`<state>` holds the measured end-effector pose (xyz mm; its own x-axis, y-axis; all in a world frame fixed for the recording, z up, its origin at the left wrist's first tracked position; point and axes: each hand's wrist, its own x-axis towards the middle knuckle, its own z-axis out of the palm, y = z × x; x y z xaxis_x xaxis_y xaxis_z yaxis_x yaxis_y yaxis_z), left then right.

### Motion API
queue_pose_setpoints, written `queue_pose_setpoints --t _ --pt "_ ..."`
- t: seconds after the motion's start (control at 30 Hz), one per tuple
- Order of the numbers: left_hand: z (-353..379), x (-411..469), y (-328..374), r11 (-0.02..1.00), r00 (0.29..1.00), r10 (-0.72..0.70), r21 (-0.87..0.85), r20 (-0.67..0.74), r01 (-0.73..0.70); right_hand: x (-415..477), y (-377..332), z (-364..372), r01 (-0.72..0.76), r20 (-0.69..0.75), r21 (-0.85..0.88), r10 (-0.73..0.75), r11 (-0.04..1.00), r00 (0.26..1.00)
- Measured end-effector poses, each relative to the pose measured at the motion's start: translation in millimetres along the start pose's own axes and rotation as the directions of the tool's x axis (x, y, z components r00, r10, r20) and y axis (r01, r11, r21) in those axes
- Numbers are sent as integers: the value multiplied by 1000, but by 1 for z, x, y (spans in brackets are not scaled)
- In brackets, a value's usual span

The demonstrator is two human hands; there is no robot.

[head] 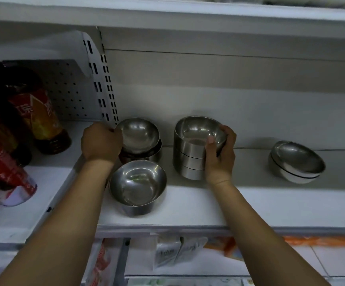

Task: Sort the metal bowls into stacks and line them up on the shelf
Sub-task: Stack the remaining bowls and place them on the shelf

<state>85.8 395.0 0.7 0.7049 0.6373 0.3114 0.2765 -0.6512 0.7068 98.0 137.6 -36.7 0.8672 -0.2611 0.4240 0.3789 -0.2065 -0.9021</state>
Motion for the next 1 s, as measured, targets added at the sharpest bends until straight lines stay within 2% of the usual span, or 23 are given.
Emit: queue_pose_setpoints --t 0.13,0.27,0.43,0.53,0.77,0.87,1.0 --pt "-8 2 4 989 997 19 -147 -72 -29 -2 -5 -4 -24 25 27 23 999 999" --pt "-14 1 23 936 997 26 -349 -78 -52 -4 -10 -12 -73 36 106 69 992 997" --pt "-15 -13 62 886 991 113 -444 -78 -136 1 -48 -26 -11 4 31 11 999 1000" --pt "-13 -35 87 867 983 179 -465 -43 -179 11 -73 -35 11 74 46 -14 999 997" --pt "2 -66 119 795 972 229 -586 54 -155 17 -99 -70 -210 171 231 173 950 970" --pt "10 -74 130 811 953 268 -566 140 -145 23 -96 -91 -256 193 240 213 936 958" --pt "24 -95 144 855 929 313 -484 198 -185 39 -79 -124 -333 147 265 303 905 942"
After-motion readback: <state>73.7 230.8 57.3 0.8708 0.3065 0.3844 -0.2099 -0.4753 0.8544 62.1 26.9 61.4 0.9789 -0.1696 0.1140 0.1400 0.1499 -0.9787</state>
